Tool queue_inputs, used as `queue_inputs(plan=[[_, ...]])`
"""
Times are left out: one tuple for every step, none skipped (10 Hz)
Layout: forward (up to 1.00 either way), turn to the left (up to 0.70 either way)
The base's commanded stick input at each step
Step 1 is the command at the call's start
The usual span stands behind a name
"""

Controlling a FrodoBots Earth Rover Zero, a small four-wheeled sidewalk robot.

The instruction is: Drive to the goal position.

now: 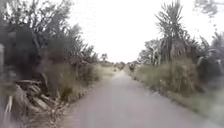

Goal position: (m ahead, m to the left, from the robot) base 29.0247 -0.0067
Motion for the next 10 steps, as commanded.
queue_inputs(plan=[[1.0, 0.0], [1.0, 0.0], [1.0, 0.0], [1.0, 0.0], [1.0, 0.0], [1.0, 0.0], [1.0, 0.0], [1.0, 0.0], [1.0, 0.0], [1.0, 0.0]])
